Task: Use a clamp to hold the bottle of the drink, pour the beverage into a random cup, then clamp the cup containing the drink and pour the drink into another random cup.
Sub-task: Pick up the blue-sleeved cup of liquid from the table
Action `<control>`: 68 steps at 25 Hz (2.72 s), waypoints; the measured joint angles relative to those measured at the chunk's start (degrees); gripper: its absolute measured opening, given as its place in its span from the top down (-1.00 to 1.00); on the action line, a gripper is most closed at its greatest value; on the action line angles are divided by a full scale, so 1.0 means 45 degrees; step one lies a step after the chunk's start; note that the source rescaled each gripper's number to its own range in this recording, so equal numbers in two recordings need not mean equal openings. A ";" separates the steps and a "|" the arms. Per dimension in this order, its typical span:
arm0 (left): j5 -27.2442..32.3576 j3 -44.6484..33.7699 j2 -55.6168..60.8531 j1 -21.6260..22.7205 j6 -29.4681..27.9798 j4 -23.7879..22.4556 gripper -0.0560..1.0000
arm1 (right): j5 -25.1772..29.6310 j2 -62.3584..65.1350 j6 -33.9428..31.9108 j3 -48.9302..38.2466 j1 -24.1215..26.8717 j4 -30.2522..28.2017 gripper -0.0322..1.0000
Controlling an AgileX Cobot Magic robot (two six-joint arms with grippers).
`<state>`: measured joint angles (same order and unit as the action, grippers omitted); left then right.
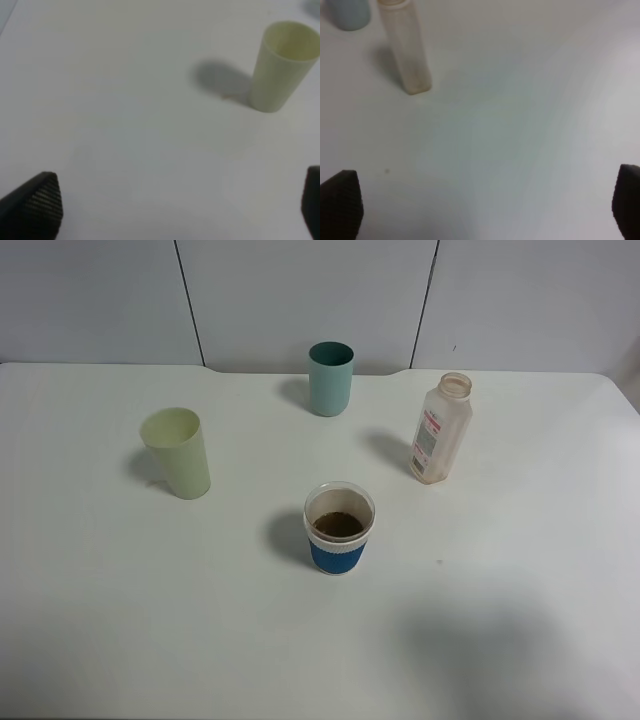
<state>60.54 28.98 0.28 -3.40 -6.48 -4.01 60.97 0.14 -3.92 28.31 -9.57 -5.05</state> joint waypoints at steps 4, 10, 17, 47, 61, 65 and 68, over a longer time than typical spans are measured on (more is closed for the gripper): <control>0.0000 0.0000 0.0000 0.0000 0.0000 0.0000 -0.79 | 0.0000 0.0000 0.0000 0.0000 0.1449 0.0000 -1.00; 0.0000 0.0000 0.0000 0.0000 0.0000 0.0000 -0.79 | 0.0000 0.0000 -0.0013 0.0000 0.2746 0.0000 -1.00; 0.0000 0.0000 0.0000 0.0000 0.0000 0.0000 -0.79 | 0.0000 0.0000 -0.0013 0.0000 0.2758 0.0000 -1.00; 0.0000 0.0000 0.0000 0.0000 0.0000 0.0000 -0.79 | 0.0000 0.0000 -0.0013 0.0000 0.2758 0.0000 -1.00; -0.0033 0.0000 -0.1061 0.0000 0.1155 0.2220 -0.79 | 0.0000 0.0000 -0.0013 0.0000 0.2758 0.0000 -1.00; -0.0149 0.0000 -0.2466 0.0000 0.2201 0.3490 -0.79 | 0.0000 0.0000 -0.0013 0.0000 0.2758 0.0000 -1.00; -0.0496 0.0012 -0.3586 0.0000 0.2608 0.4023 -0.79 | -0.0009 0.0000 -0.0013 0.0000 0.2758 0.0000 -1.00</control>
<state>58.30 29.03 -15.86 -3.40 5.26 14.09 60.93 0.14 -3.98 28.31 2.84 -5.05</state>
